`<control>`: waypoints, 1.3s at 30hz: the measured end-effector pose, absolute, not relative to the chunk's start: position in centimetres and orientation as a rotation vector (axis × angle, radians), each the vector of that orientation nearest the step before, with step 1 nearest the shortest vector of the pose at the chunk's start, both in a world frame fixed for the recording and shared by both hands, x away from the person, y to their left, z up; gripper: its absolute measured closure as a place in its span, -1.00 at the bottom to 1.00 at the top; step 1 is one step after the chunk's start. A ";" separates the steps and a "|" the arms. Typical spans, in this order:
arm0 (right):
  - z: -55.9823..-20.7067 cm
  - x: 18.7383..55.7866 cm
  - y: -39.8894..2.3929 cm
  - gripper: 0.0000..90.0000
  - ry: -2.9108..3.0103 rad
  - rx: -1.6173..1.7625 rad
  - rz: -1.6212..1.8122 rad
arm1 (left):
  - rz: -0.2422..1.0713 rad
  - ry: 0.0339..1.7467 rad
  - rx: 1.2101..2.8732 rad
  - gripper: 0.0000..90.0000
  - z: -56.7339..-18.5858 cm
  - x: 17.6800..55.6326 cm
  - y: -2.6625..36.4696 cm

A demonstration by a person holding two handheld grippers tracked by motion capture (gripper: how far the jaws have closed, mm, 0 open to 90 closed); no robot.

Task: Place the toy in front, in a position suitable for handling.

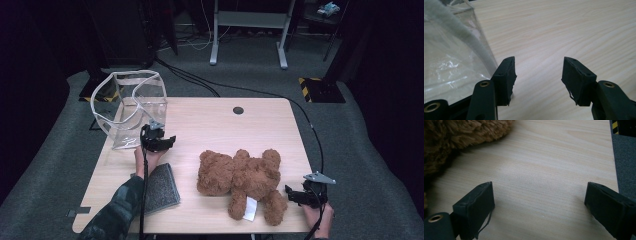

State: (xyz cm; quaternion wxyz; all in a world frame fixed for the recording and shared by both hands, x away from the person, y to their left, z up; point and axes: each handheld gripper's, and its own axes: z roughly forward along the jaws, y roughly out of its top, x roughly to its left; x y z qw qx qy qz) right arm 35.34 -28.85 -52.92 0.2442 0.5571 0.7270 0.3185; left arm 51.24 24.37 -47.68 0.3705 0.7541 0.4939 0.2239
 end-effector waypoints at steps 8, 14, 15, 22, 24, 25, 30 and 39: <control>-52.9 35.3 -28.9 -0.81 1.985 1.521 0.870 | 0.583 1.276 1.928 0.03 -48.1 52.2 24.8; -52.9 35.3 -28.8 -0.81 1.985 1.521 0.870 | 0.622 1.318 1.919 0.01 -48.1 52.3 25.4; -52.9 35.3 -28.9 -0.81 1.985 1.522 0.870 | 0.628 1.316 1.916 0.01 -48.2 52.4 25.4; -52.9 35.3 -28.9 -0.81 1.987 1.520 0.869 | 0.601 1.362 1.903 -0.05 -47.9 53.2 26.1; -52.9 35.3 -28.9 -0.81 1.986 1.520 0.870 | 0.642 1.369 1.894 -0.09 -47.8 53.4 26.2; -52.9 35.3 -28.8 -0.81 1.985 1.522 0.870 | 0.647 1.366 1.905 -0.09 -47.8 53.4 26.3; -52.9 35.3 -28.9 -0.81 1.986 1.521 0.870 | 0.622 1.371 1.902 -0.12 -48.0 53.4 26.6; -52.9 35.3 -28.9 -0.81 1.986 1.521 0.870 | 0.598 1.331 1.915 -0.43 -46.7 52.3 26.8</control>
